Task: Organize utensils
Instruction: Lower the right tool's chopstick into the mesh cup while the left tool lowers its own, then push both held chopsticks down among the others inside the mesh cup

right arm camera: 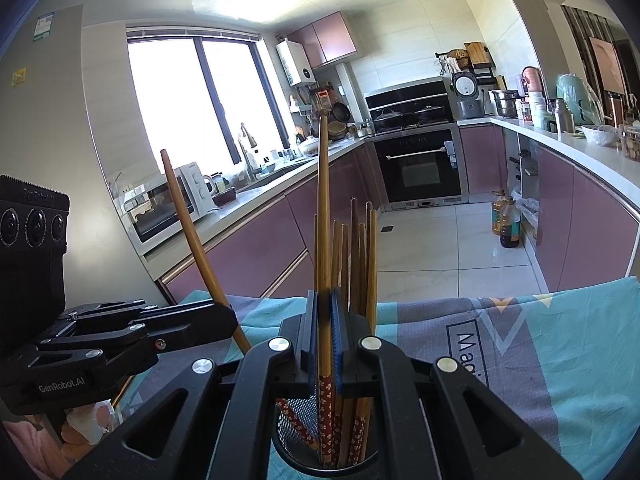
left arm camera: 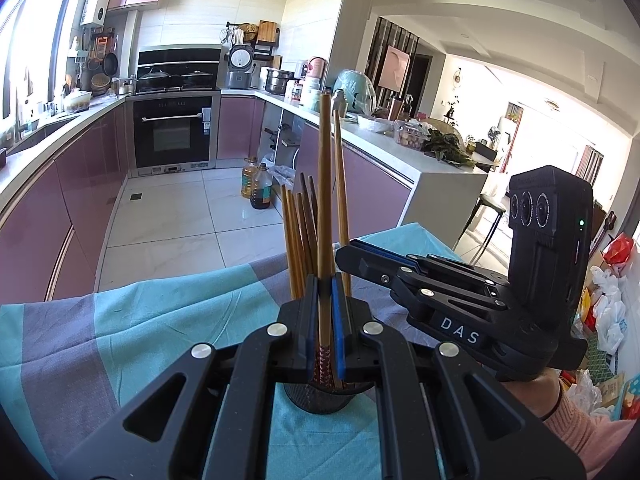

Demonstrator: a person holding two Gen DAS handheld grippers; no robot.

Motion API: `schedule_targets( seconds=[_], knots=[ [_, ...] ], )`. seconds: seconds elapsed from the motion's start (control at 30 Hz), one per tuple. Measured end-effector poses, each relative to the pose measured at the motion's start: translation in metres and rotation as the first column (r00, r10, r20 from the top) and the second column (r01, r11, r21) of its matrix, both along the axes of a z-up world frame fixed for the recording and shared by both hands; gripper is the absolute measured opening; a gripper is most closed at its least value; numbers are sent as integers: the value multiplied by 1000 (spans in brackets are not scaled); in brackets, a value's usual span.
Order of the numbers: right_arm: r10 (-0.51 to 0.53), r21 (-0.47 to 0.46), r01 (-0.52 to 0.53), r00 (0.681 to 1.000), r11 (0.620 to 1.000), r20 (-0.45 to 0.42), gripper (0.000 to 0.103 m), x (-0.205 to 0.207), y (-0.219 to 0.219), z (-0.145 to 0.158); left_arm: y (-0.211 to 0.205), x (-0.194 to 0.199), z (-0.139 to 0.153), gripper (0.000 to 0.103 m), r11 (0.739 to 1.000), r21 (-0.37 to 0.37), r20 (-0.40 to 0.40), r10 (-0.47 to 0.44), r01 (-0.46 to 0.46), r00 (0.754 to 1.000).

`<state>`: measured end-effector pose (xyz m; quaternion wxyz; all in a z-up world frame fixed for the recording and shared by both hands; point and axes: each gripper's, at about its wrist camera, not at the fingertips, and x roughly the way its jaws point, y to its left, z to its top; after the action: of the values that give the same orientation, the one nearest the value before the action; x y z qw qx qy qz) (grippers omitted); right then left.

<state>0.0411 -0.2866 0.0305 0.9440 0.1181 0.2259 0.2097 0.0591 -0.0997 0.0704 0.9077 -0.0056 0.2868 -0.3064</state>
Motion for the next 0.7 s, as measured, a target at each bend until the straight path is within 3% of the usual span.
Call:
schedule_targets(
  seconds=[0.7],
  knots=[
    [-3, 1, 3, 1000, 1000, -15, 5, -1, 2, -7, 1, 3, -5, 7, 1000, 4, -11, -3, 3, 1000]
  ],
)
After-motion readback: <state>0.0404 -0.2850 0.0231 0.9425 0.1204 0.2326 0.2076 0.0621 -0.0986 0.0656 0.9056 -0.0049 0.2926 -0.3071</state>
